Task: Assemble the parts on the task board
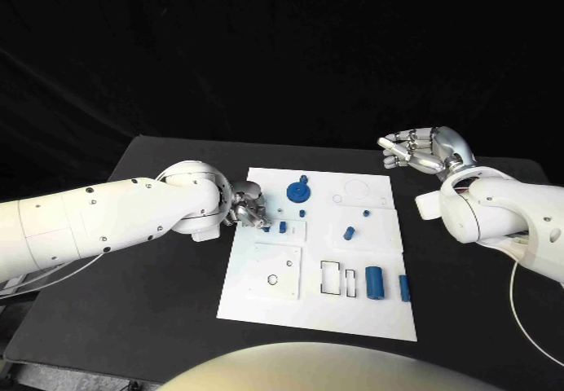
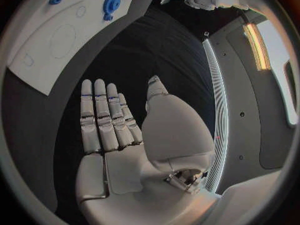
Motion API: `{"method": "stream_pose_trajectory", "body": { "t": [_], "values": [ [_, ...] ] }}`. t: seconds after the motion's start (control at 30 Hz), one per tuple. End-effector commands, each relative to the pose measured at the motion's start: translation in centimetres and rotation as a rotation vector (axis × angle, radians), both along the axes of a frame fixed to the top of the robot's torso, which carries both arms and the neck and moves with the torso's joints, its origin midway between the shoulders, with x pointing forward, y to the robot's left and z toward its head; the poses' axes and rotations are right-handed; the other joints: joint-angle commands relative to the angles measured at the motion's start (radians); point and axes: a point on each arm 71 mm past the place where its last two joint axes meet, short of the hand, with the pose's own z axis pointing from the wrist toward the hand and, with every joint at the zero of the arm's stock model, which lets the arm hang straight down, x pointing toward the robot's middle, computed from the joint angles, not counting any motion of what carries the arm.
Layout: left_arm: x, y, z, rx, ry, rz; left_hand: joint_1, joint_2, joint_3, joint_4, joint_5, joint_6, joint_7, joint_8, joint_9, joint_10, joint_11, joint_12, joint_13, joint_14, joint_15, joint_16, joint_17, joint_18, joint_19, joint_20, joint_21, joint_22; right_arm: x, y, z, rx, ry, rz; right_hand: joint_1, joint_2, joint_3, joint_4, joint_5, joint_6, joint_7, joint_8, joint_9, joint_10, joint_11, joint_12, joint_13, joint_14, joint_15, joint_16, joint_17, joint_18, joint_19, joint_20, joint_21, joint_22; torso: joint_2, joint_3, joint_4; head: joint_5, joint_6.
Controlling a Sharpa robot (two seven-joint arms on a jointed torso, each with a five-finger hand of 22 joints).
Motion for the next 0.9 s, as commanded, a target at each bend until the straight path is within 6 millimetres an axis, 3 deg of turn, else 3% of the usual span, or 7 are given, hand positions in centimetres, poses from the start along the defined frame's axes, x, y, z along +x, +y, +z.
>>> {"method": "stream_pose_trajectory", "body": {
  "t": [0.03, 0.67, 0.9],
  "values": [
    [-0.23, -0.22, -0.23, 0.008, 0.016, -0.025, 0.005, 0.012, 0.105, -0.101, 0.007, 0.003, -0.004, 0.007, 0.002, 0.008, 0.000, 0.001, -0.001, 0.057, -0.007, 0.002, 0.091, -0.001, 0.005, 0.002, 0.003, -0.001, -0.04, 0.20, 0.01, -0.003, -0.005, 0.023, -0.002, 0.013, -0.006, -0.001, 0.002, 0.006, 0.022, -0.005, -0.001, -0.008, -0.002, 0.004, -0.002, -0.005, -0.002, -0.006, -0.001, 0.012, -0.006, 0.002, -0.005, -0.002, 0.000, -0.0002, 0.0003, 0.000, 0.000],
    [-0.22, -0.16, -0.21, 0.016, 0.011, -0.021, 0.005, 0.009, 0.114, -0.105, 0.008, 0.006, -0.005, 0.010, 0.002, 0.013, -0.001, 0.004, 0.007, 0.059, -0.008, 0.004, 0.096, -0.003, 0.009, 0.001, 0.005, 0.005, -0.03, 0.24, -0.01, -0.002, -0.005, 0.024, -0.002, 0.013, -0.006, -0.001, 0.002, 0.006, 0.022, -0.005, -0.001, -0.008, -0.002, 0.004, -0.002, -0.005, -0.002, -0.006, -0.001, 0.012, -0.006, 0.002, -0.005, -0.002, 0.000, 0.0009, -0.0001, 0.002, -0.004],
    [-0.29, -0.24, -0.26, 0.007, 0.026, -0.021, -0.016, -0.004, 0.128, -0.100, 0.008, 0.017, -0.009, 0.018, 0.004, 0.026, -0.003, 0.011, 0.019, 0.061, -0.010, 0.006, 0.100, -0.004, 0.012, -0.001, 0.007, 0.009, -0.03, 0.21, -0.01, -0.002, -0.005, 0.023, -0.002, 0.013, -0.006, -0.001, 0.002, 0.006, 0.022, -0.005, -0.001, -0.008, -0.002, 0.004, -0.002, -0.005, -0.002, -0.006, -0.001, 0.012, -0.006, 0.002, -0.005, -0.002, 0.000, 0.0009, -0.0001, 0.002, -0.004]
  ]
}}
